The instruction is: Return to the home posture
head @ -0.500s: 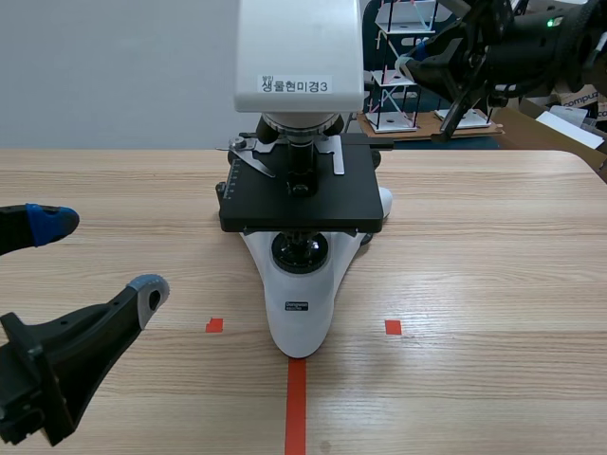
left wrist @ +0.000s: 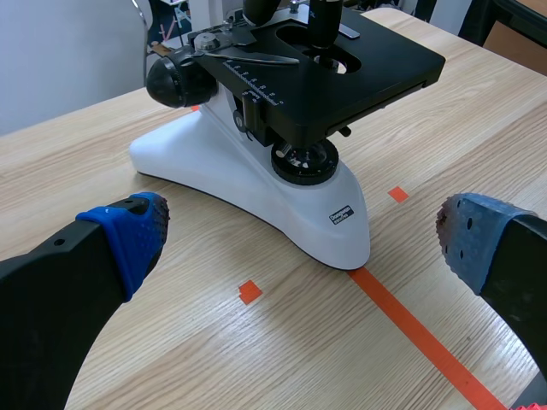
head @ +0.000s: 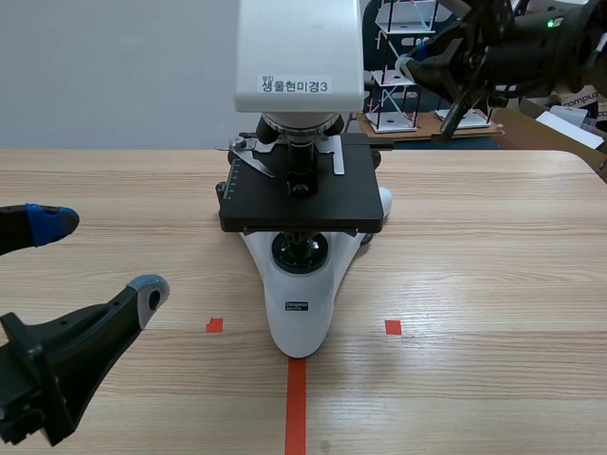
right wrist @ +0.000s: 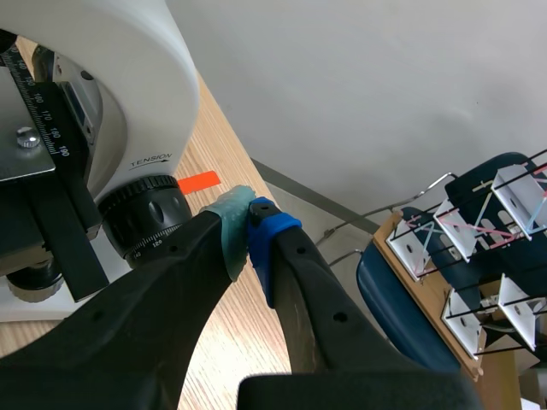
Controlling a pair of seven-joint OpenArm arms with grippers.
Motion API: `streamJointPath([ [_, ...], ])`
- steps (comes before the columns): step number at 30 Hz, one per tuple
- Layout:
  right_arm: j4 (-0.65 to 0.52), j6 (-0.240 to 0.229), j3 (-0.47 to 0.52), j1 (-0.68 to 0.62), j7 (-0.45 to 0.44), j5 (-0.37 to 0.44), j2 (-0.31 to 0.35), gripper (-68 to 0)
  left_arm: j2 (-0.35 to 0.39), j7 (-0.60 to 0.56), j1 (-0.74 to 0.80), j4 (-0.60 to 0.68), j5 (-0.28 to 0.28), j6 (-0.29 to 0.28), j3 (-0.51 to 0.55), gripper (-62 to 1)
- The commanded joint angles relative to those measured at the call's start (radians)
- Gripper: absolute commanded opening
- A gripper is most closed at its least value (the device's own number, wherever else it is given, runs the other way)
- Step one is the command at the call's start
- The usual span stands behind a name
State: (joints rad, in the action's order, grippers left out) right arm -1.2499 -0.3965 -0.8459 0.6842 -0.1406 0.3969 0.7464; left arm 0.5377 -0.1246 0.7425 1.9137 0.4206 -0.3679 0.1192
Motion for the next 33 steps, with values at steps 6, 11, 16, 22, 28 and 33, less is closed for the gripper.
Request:
streamJointPath([
  [6,-0.063,0.014,0.161,-0.141,-0.033,0.017,0.085,-65.9,-0.003,-0.016,0.002,0.012,0.010,0.002,0.005,1.4],
  [11,-0.150,0.014,0.384,-0.361,-0.033,0.023,0.116,-64.8,-0.003,-0.016,0.002,0.012,0.010,0.002,0.005,1.4],
  [16,-0.249,0.014,0.634,-0.645,-0.035,0.043,0.107,-63.6,-0.003,-0.016,0.002,0.012,0.010,0.002,0.005,1.4],
  [22,-0.397,0.014,0.895,-1.007,-0.049,0.046,0.024,-63.6,-0.003,-0.016,0.002,0.012,0.010,0.002,0.005,1.4],
  [28,-0.565,0.014,1.053,-1.325,-0.045,0.057,-0.095,-40.5,-0.003,-0.016,0.002,0.012,0.010,0.002,0.005,1.4],
  [33,-0.693,0.014,1.077,-1.531,-0.044,0.060,-0.168,-10.1,-0.003,-0.016,0.002,0.012,0.010,0.002,0.005,1.4],
])
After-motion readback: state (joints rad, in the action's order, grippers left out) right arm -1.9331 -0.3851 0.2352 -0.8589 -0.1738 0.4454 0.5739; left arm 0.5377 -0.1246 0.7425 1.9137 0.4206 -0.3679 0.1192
